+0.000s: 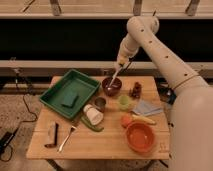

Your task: Place brush in purple bowl

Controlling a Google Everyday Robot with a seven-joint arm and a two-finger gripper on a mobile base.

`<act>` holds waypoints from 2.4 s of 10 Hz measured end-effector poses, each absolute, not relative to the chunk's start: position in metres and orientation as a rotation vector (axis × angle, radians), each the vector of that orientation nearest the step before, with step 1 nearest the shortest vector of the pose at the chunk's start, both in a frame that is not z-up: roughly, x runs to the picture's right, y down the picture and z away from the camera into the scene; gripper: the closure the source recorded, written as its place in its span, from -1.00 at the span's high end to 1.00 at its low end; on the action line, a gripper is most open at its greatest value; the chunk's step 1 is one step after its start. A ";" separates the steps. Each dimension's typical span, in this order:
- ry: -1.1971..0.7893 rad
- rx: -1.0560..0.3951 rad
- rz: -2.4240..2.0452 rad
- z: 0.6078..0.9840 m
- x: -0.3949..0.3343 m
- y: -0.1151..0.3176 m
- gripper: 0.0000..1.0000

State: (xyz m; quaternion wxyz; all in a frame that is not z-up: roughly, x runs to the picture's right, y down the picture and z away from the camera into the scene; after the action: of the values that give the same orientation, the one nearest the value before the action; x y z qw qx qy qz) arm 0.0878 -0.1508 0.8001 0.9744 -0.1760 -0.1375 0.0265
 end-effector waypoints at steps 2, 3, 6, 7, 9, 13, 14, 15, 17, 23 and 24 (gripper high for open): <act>-0.295 -0.361 0.029 0.801 0.070 -0.150 -1.00; -0.317 -0.368 0.008 0.799 0.055 -0.148 -1.00; -0.340 -0.389 -0.019 0.787 0.056 -0.132 -1.00; -0.337 -0.400 -0.014 0.782 0.068 -0.124 -1.00; -0.325 -0.409 -0.001 0.778 0.087 -0.118 -1.00; -0.250 -0.409 0.040 0.782 0.126 -0.118 -1.00; -0.237 -0.403 0.048 0.787 0.128 -0.122 -1.00; -0.225 -0.396 0.055 0.793 0.129 -0.129 -1.00; -0.210 -0.377 0.058 0.811 0.120 -0.148 -1.00; -0.272 -0.364 0.037 0.826 0.064 -0.148 -1.00; -0.283 -0.370 0.034 0.824 0.063 -0.142 -1.00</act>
State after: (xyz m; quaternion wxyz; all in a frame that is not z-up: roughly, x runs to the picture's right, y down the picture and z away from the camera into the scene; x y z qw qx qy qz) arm 0.0630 -0.1415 0.8245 0.9728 -0.1834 -0.1403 0.0169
